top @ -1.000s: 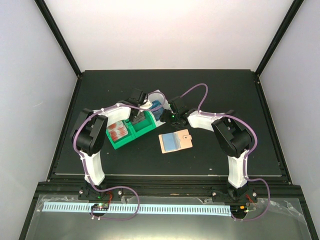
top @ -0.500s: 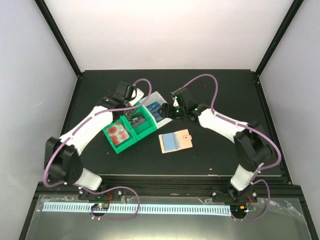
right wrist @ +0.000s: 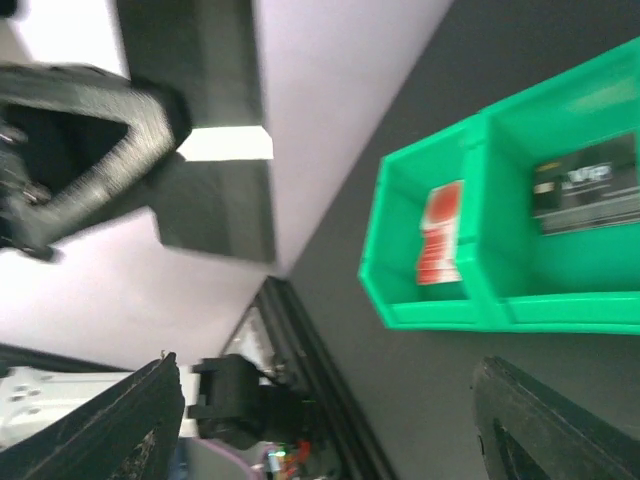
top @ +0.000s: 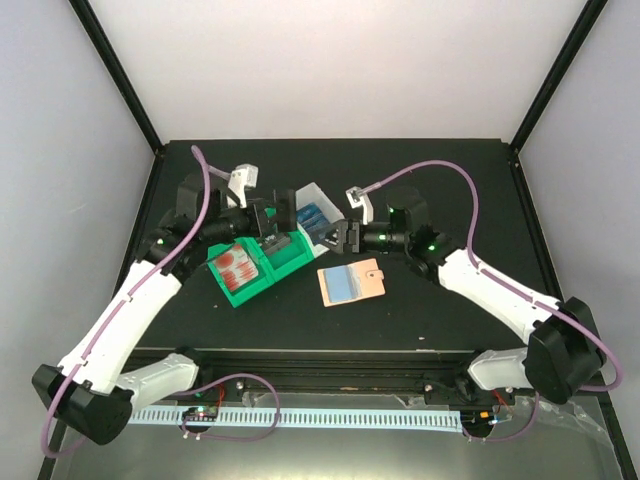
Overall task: Put the credit cards into the card holder
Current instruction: Pick up the credit card from the storage box.
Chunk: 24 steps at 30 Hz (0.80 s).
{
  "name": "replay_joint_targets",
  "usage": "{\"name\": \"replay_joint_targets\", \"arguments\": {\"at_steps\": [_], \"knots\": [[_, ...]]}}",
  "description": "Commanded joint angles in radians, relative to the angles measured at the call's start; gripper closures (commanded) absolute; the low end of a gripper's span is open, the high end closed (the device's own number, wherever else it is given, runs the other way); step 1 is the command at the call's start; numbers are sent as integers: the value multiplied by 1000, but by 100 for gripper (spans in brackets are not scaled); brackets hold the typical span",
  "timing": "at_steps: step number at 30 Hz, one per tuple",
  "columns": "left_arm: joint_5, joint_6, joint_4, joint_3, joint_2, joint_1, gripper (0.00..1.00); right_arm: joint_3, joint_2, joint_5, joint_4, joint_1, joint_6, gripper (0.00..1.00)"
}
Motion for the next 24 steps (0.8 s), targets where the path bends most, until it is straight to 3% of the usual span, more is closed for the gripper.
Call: {"name": "replay_joint_targets", "arguments": {"at_steps": [1, 3, 5, 10, 17, 23, 24], "knots": [[435, -572, 379, -164, -19, 3, 98, -5, -34, -149, 180, 17, 179, 22], [524, -786, 613, -261, -22, 2, 99, -13, -32, -182, 262, 25, 262, 24], [536, -876, 688, -295, -30, 0, 99, -17, -31, -177, 300, 28, 322, 28], [496, -860, 616, -271, -67, -1, 99, -31, -40, -99, 267, 29, 378, 51], [489, -892, 641, -311, -95, -6, 99, -49, -52, -103, 337, 29, 444, 79], [469, -833, 593, -318, -114, -10, 98, -62, -72, -86, 324, 28, 455, 98], [463, -814, 578, -317, -117, -10, 94, -63, -75, -79, 312, 28, 447, 99]]}}
